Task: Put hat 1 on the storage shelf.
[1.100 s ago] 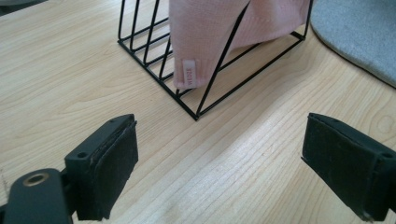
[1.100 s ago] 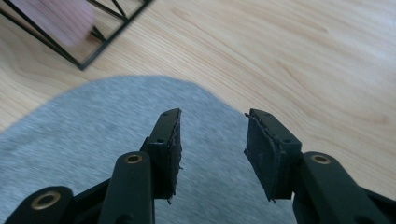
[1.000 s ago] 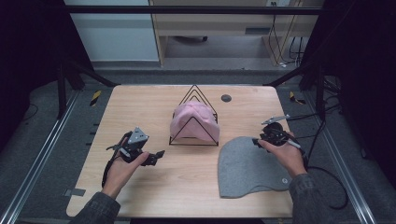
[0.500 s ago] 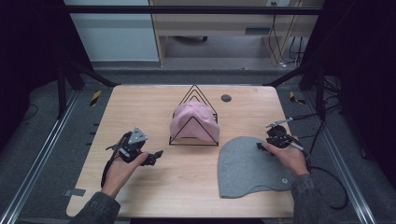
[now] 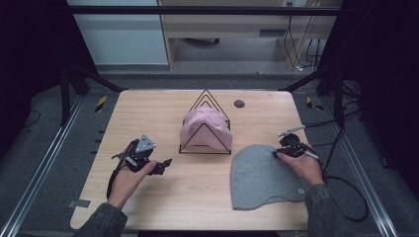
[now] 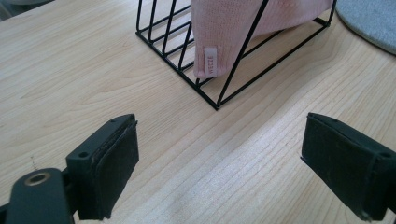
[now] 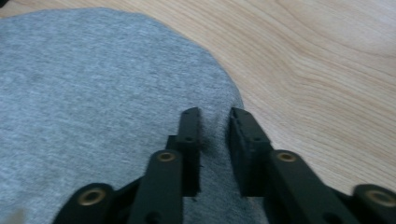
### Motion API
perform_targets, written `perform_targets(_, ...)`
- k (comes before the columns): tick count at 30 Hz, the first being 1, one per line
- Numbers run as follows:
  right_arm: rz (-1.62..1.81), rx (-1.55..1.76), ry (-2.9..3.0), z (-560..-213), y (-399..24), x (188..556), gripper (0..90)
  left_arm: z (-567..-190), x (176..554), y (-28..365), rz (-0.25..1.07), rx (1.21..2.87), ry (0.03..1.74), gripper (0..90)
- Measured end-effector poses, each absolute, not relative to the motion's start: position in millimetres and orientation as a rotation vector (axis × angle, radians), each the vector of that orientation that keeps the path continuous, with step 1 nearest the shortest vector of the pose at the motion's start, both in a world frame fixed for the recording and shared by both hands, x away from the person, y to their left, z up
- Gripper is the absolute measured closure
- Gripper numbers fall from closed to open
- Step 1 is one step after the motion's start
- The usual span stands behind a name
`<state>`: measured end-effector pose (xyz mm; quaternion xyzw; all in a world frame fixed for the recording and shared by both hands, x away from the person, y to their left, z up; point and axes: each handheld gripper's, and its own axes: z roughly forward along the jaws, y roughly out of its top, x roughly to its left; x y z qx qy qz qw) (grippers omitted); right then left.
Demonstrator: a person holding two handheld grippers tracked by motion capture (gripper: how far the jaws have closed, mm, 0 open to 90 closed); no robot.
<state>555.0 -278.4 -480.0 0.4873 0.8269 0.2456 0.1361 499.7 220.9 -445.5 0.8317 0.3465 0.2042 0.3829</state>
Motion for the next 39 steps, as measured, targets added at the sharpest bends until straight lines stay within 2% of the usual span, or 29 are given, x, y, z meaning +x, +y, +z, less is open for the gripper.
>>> perform_targets(13,0.757,1.358,2.402,-469.2,-278.2,546.0,90.0,-444.9,499.4,220.8,0.523,2.120,0.882,10.5)
perform_targets(25,0.825,1.313,2.396,-454.6,-277.0,536.0,90.0,-443.8,498.4,220.4,0.518,2.114,0.878,10.5)
perform_targets(39,0.974,1.134,2.371,-397.3,-260.5,498.8,90.0,-443.7,491.7,214.1,0.500,2.116,0.860,10.0)
